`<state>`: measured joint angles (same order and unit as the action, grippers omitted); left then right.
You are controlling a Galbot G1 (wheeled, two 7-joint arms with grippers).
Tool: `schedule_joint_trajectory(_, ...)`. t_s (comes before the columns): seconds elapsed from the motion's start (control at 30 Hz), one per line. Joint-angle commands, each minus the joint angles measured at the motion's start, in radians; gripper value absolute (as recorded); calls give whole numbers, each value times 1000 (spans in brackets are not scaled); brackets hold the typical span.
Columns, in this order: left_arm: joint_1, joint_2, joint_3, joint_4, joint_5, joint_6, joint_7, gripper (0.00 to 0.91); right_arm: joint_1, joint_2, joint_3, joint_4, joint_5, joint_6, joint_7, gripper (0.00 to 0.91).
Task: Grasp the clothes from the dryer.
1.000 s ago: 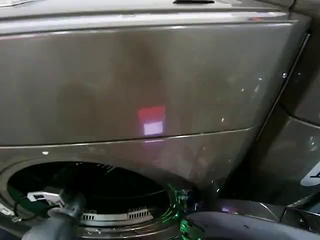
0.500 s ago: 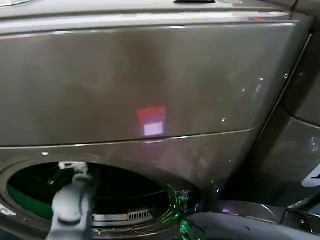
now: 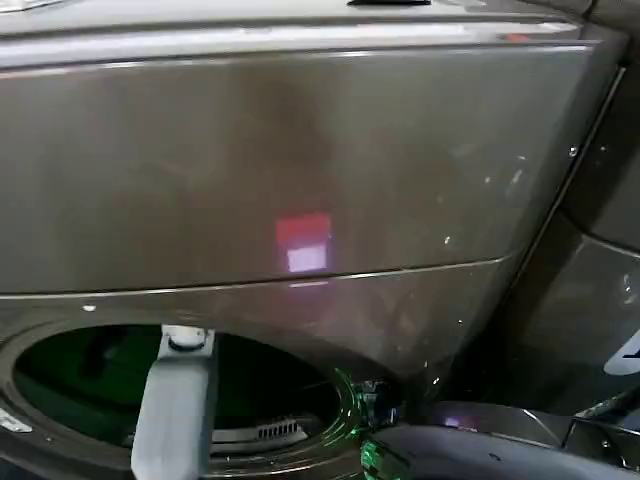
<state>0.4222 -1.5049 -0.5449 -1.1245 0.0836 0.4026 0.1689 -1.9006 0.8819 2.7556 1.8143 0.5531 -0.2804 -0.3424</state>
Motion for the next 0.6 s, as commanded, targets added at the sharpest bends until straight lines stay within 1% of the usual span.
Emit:
schedule_joint_trajectory(0.03,-181,11,8,300,68,-8,68,907,10,2,-12,2,0,2,0,907)
schedule_joint_trajectory(0.1,-214,29,24,354,149,24,181,907,11,1,-12,-6,-2,3,-1,907)
schedule_joint_trajectory(0.2,-280,60,65,446,242,27,302,907,16,0,-15,-9,-6,5,-5,907)
schedule_joint_trajectory(0.3,-322,82,133,477,285,21,406,907,26,2,-26,-3,-6,4,-5,907)
schedule_joint_trajectory(0.4,-365,101,199,530,359,-7,471,907,32,3,-31,-2,-6,5,-5,907)
schedule_joint_trajectory(0.6,-437,112,278,640,488,-81,583,907,32,3,-29,-8,-6,8,-5,907)
